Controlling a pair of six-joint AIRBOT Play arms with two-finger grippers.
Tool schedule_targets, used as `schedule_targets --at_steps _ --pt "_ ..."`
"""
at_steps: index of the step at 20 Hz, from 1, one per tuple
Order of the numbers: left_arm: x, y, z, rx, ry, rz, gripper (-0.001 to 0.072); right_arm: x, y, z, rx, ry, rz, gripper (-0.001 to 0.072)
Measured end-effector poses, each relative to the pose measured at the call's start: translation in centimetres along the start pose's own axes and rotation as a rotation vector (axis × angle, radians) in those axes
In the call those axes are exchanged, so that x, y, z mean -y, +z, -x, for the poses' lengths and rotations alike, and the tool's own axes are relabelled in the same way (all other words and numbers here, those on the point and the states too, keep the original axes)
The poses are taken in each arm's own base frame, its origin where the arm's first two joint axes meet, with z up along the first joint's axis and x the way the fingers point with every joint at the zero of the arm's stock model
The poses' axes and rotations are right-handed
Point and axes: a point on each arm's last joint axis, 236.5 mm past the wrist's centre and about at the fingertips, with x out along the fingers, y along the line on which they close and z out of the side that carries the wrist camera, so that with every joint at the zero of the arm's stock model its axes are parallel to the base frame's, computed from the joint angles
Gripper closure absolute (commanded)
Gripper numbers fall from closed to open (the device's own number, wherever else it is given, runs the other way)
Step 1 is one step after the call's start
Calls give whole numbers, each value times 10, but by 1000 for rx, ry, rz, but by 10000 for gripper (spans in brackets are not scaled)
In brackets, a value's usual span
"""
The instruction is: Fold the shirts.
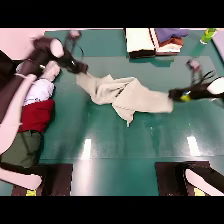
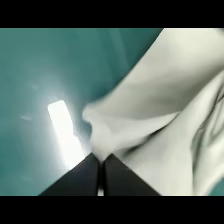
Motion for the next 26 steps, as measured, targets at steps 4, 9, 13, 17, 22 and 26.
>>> schedule_targets --at_steps 4,9,13,17,22,26 --pt "-14 76 168 401 48 -3 681 -12 91 146 369 -56 93 697" --pt "-21 74 386 834 62 11 681 -41 117 314 717 -119 183 696" --pt "-18 41 499 1076 34 21 681 -59 112 404 906 -169 224 696" --pt "-10 24 557 1231 -14 23 681 -65 115 446 976 -212 239 697" --pt "-6 46 496 1082 -17 8 681 -57 144 387 807 -150 238 697" --pt "-7 56 321 615 5 -4 681 -49 163 244 482 -40 221 697"
